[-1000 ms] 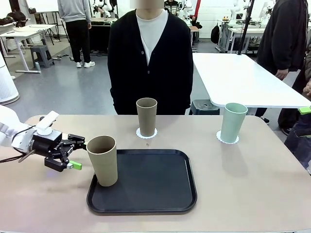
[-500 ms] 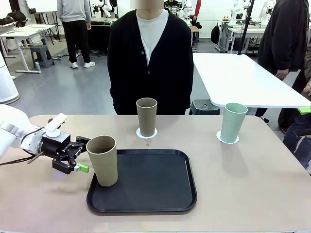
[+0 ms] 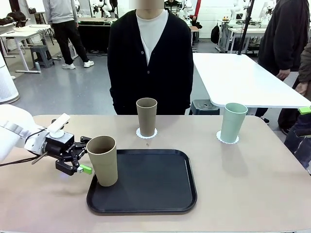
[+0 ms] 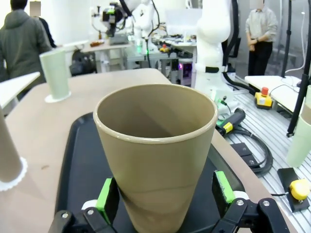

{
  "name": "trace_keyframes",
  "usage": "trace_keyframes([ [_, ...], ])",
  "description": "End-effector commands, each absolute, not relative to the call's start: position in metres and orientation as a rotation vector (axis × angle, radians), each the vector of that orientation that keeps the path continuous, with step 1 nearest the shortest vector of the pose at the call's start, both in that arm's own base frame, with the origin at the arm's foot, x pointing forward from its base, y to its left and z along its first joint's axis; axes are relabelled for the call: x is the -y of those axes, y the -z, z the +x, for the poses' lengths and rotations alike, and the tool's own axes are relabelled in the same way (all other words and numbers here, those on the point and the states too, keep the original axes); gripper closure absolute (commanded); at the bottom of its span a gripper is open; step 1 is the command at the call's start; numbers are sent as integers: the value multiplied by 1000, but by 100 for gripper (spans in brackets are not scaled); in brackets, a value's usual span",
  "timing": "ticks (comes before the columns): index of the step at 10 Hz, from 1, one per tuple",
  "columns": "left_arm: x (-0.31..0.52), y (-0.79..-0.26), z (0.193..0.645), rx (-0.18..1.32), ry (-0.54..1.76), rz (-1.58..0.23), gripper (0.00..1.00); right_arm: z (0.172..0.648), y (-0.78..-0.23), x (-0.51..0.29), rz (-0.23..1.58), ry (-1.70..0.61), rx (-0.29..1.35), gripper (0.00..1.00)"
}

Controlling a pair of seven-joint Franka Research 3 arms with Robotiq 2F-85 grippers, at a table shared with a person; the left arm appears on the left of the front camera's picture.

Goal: Place coasters on the table and set cups on them.
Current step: Take one Reusable plastic cup from the Flat Tray and place it on a coaster set by the human.

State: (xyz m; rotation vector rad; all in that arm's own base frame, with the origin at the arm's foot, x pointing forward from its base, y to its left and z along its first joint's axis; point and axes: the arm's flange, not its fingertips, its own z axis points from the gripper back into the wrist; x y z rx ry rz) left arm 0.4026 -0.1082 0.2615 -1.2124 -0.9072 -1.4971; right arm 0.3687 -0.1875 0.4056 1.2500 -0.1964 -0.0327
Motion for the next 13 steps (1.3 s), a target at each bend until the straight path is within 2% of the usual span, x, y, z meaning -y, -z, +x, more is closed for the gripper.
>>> trace_keyframes([
  [1, 117, -256, 404, 956, 1517, -1221, 0, 368, -406, 187, 1244, 27, 192, 0],
  [13, 139, -238, 413, 967, 1528, -1257, 0, 368, -406, 187, 1244, 27, 192, 0],
])
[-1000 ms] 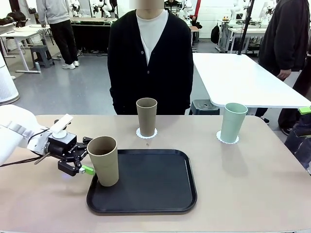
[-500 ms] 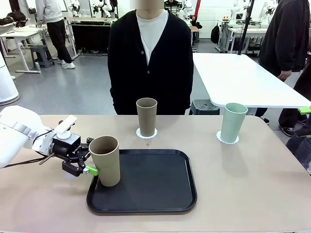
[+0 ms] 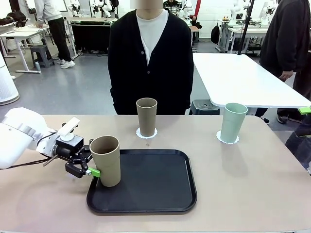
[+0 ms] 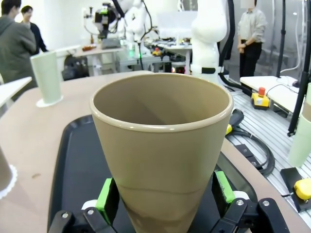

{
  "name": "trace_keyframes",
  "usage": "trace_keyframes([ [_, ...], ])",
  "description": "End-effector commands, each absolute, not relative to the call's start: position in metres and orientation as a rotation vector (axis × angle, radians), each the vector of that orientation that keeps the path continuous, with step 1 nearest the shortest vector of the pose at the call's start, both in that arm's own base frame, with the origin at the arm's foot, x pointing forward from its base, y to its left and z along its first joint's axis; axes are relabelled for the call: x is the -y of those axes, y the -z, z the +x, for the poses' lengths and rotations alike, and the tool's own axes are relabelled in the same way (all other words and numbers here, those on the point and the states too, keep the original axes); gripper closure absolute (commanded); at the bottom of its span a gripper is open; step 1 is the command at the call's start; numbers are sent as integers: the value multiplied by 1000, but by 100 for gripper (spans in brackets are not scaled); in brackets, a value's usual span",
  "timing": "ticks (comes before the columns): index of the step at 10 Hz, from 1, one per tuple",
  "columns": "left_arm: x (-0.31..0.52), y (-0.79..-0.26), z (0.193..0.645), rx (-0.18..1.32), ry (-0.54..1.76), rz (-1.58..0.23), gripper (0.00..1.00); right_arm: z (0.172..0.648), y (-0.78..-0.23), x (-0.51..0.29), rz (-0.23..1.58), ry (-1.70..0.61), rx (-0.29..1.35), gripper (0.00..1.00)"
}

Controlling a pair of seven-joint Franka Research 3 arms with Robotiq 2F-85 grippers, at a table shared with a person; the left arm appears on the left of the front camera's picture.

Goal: Place coasters on the table and set cups on them.
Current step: Take one Reusable plastic cup from the Flat Tray and place it on a coaster set by the human.

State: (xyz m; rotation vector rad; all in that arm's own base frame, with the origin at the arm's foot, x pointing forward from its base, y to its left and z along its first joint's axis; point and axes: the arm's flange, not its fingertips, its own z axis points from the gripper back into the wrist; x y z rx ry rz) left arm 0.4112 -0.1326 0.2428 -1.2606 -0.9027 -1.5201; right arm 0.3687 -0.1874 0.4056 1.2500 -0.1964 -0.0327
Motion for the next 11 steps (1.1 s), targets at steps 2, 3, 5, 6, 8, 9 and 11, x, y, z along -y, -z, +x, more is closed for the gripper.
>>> trace_keyframes([
  [2, 143, -236, 414, 964, 1529, -1265, 0, 368, -406, 187, 1244, 27, 192, 0],
  [3, 145, -236, 415, 965, 1529, -1266, 0, 368, -406, 187, 1244, 27, 192, 0],
  [5, 150, -235, 416, 962, 1527, -1271, 0, 368, -406, 187, 1244, 27, 192, 0],
  [6, 152, -235, 416, 959, 1533, -1267, 0, 368, -406, 187, 1244, 27, 192, 0],
  [8, 152, -233, 415, 950, 1563, -1277, 54, 368, -406, 187, 1244, 27, 192, 0],
  [9, 151, -234, 416, 955, 1552, -1273, 64, 368, -406, 187, 1244, 27, 192, 0],
  [11, 149, -239, 416, 953, 1542, -1278, 100, 368, -406, 187, 1244, 27, 192, 0],
])
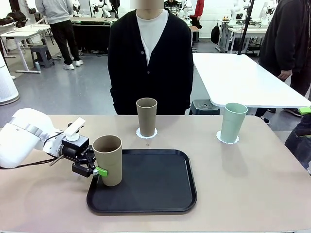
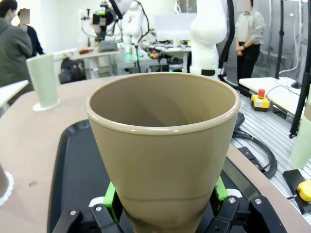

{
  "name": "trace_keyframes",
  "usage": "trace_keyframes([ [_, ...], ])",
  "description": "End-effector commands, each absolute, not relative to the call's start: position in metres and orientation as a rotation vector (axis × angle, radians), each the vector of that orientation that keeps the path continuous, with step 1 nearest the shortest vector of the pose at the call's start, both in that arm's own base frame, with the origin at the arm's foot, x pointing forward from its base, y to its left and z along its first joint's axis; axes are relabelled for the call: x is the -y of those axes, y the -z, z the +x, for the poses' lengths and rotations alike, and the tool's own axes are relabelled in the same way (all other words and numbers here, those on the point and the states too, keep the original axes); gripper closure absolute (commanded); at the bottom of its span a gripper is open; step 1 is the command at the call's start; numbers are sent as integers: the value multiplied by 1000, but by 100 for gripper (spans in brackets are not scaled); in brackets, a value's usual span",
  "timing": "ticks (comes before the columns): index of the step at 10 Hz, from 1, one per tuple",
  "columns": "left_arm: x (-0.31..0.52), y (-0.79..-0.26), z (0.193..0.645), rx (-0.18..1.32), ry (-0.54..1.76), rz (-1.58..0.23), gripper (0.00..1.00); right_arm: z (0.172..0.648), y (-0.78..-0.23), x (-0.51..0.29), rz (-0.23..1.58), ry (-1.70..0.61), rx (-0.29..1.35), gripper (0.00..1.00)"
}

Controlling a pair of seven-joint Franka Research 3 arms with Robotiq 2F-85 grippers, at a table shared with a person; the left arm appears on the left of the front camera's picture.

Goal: Place coasters on the table and set cups on them.
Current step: Take one Reusable plastic cup from the Flat Tray and place it on a coaster set by the human.

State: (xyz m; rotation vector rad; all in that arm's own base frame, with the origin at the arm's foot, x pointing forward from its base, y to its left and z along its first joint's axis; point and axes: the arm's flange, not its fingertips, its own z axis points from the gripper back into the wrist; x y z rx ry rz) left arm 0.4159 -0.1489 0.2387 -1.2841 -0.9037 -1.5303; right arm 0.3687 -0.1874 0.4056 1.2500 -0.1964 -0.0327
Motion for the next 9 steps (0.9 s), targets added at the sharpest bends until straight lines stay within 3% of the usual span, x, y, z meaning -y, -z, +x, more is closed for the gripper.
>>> trace_keyframes([
  [1, 146, -247, 415, 954, 1533, -1265, 100, 368, -406, 187, 1244, 27, 192, 0],
  [2, 142, -268, 415, 961, 1517, -1258, 69, 368, -406, 187, 1244, 27, 192, 0],
  [6, 122, -422, 421, 948, 1377, -1184, 69, 368, -406, 187, 1244, 27, 192, 0],
  [9, 112, -485, 421, 1004, 1362, -1132, 69, 368, -406, 187, 1244, 27, 192, 0],
])
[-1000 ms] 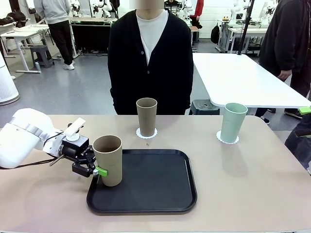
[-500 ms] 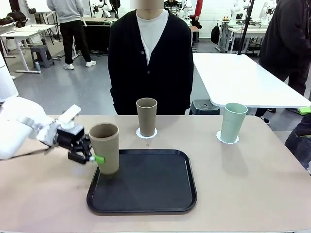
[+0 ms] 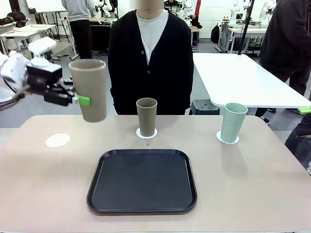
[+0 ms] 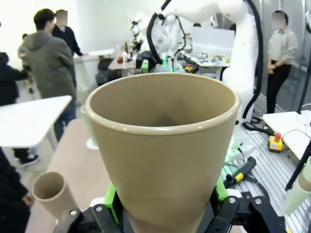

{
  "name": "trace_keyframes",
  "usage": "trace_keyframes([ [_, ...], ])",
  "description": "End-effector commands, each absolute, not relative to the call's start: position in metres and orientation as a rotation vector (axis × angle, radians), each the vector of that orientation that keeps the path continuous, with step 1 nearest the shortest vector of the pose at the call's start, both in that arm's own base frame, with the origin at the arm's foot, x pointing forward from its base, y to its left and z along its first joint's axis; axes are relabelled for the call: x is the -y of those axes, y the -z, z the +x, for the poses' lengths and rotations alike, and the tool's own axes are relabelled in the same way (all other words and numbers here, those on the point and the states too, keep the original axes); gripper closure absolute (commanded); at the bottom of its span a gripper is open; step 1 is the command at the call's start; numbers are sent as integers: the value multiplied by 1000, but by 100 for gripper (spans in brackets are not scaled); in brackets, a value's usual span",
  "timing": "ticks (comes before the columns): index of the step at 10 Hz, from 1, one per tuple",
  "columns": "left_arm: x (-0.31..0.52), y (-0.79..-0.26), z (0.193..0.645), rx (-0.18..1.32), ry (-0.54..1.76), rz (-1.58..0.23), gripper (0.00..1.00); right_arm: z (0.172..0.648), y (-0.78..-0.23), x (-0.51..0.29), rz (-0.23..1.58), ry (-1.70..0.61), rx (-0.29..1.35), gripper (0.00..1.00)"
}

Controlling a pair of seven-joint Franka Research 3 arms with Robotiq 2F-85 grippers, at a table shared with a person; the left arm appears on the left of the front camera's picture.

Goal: Place coasters on the table and set cups on them.
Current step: Take one Reusable plastic cup from the Flat Tray and place it on a coaster set by the human.

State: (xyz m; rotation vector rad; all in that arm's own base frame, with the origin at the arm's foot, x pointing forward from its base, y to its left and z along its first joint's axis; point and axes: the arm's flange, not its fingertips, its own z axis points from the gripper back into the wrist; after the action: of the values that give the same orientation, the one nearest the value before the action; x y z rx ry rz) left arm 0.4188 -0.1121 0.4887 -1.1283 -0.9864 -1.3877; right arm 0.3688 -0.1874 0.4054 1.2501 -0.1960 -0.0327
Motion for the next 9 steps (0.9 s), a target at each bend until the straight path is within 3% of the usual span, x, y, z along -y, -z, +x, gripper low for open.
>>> trace_keyframes([
  [1, 111, -488, 419, 984, 1367, -1117, 69, 368, -406, 187, 1244, 27, 192, 0],
  [7, 110, -497, 417, 994, 1388, -1117, 69, 368, -406, 187, 1244, 27, 192, 0],
  [8, 109, -493, 417, 985, 1384, -1116, 15, 368, -406, 187, 1244, 27, 192, 0],
  [9, 84, -492, 436, 998, 1419, -1165, 15, 368, -406, 187, 1244, 27, 192, 0],
])
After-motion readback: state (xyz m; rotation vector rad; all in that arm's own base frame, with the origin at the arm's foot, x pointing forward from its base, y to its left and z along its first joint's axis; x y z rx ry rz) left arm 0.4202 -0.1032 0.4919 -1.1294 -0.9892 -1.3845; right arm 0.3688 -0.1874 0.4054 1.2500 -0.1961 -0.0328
